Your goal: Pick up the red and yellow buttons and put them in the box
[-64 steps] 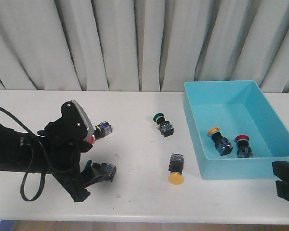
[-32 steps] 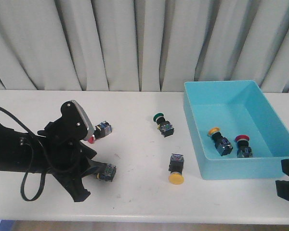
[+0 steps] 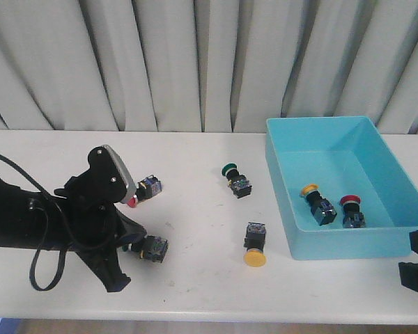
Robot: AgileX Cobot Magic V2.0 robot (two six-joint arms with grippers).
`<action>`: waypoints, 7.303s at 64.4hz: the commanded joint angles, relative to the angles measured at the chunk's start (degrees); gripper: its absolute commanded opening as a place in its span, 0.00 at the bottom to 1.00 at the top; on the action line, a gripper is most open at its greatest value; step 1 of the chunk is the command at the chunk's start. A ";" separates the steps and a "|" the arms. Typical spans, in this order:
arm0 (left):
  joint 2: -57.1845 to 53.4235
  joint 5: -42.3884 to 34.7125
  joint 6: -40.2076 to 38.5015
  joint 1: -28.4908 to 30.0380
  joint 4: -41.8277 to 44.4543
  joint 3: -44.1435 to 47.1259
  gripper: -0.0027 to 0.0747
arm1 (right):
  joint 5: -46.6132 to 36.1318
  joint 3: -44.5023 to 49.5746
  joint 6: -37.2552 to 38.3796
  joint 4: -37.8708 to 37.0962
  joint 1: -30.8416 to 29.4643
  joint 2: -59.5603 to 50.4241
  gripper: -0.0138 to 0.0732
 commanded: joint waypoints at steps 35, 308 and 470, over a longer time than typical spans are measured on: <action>-18.97 -9.42 -3.58 2.85 -0.88 5.09 0.02 | -2.53 -1.46 0.02 0.26 0.00 -0.30 0.15; -82.69 -31.34 -69.97 22.67 50.13 51.05 0.02 | -41.48 25.87 -2.84 -4.79 -4.96 -30.69 0.15; -82.69 -31.34 -69.97 22.67 50.13 51.05 0.02 | -42.41 41.17 6.60 -6.22 -5.16 -45.24 0.16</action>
